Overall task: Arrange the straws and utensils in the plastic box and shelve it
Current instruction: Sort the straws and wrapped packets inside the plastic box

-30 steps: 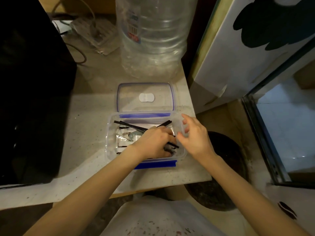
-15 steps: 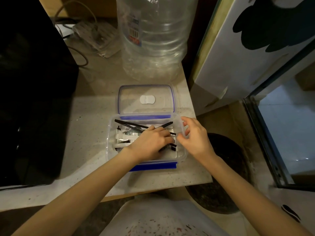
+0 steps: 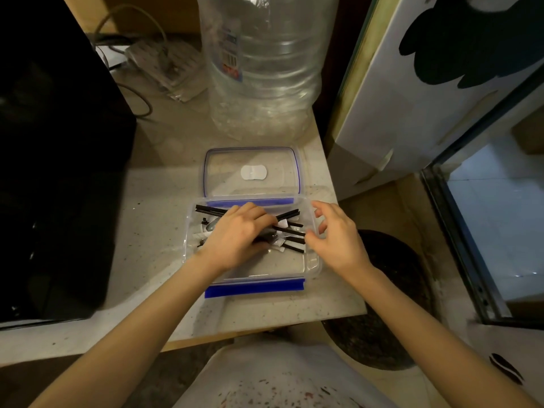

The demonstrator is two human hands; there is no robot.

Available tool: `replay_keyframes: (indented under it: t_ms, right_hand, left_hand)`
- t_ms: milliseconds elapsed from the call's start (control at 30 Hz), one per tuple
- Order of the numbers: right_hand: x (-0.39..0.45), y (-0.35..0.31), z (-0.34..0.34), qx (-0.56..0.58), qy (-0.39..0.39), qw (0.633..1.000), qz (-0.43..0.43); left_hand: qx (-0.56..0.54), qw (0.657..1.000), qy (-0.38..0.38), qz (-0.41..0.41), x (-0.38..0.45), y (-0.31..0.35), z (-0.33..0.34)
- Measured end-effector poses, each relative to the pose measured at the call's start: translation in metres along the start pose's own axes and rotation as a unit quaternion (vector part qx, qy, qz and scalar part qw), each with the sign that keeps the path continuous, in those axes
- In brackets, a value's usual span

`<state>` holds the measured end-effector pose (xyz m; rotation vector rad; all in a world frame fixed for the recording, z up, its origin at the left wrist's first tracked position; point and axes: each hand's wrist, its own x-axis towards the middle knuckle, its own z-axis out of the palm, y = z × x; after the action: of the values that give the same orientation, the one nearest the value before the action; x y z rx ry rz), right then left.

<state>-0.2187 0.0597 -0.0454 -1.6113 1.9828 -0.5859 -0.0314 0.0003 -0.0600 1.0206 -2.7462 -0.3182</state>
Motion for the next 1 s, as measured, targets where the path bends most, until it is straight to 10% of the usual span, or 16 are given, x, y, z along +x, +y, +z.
replay_keyframes:
  t_ms: [267, 400, 1000]
  right_hand:
    - [0.002, -0.011, -0.003, -0.194, 0.090, 0.956, -0.201]
    - [0.006, -0.024, 0.002, -0.241, -0.016, 0.921, -0.306]
    - [0.030, -0.040, -0.004, -0.348, -0.114, 0.888, -0.279]
  left_hand:
    - [0.005, 0.994, 0.045, -0.100, -0.018, -0.007, -0.010]
    - [-0.003, 0.989, 0.059, -0.133, -0.021, -0.003, -0.013]
    - [0.056, 0.979, 0.063, -0.186, -0.055, -0.009, -0.029]
